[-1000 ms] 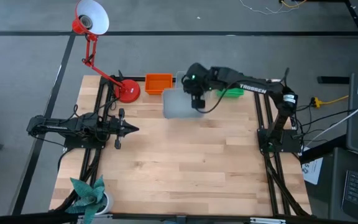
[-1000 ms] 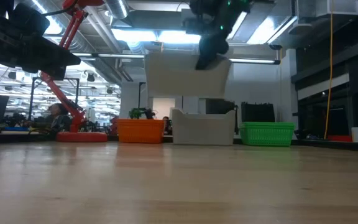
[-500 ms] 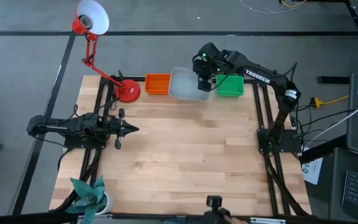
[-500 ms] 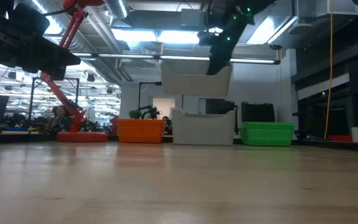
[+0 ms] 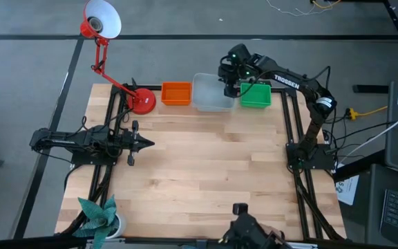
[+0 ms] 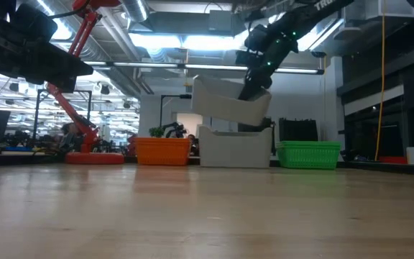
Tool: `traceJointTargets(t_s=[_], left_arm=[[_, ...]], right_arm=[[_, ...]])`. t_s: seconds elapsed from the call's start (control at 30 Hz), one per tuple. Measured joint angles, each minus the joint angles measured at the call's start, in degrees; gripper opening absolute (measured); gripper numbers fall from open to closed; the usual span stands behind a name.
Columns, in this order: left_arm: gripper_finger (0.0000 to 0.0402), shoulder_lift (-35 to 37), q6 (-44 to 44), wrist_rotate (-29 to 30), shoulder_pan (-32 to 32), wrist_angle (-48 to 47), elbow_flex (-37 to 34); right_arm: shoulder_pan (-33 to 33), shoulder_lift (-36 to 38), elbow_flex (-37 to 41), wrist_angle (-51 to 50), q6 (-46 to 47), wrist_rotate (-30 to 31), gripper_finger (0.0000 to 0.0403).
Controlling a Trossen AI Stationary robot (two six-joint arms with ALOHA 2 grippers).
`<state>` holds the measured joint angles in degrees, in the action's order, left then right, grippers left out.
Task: Stack baskets by color
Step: Stack the bottom gray bin on the top stacked gray bin
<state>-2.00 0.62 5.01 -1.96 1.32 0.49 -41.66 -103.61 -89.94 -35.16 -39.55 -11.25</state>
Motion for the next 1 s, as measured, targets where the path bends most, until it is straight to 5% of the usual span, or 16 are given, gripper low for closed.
traceJointTargets(t_s=[1.0], left_arm=[[0.0000, 0.00, 0.00, 0.01, 0.01, 0.00, 0.00]], right_arm=[[-5.01, -5.03, 0.19, 1.93, -6.14, 0.43, 0.0006]])
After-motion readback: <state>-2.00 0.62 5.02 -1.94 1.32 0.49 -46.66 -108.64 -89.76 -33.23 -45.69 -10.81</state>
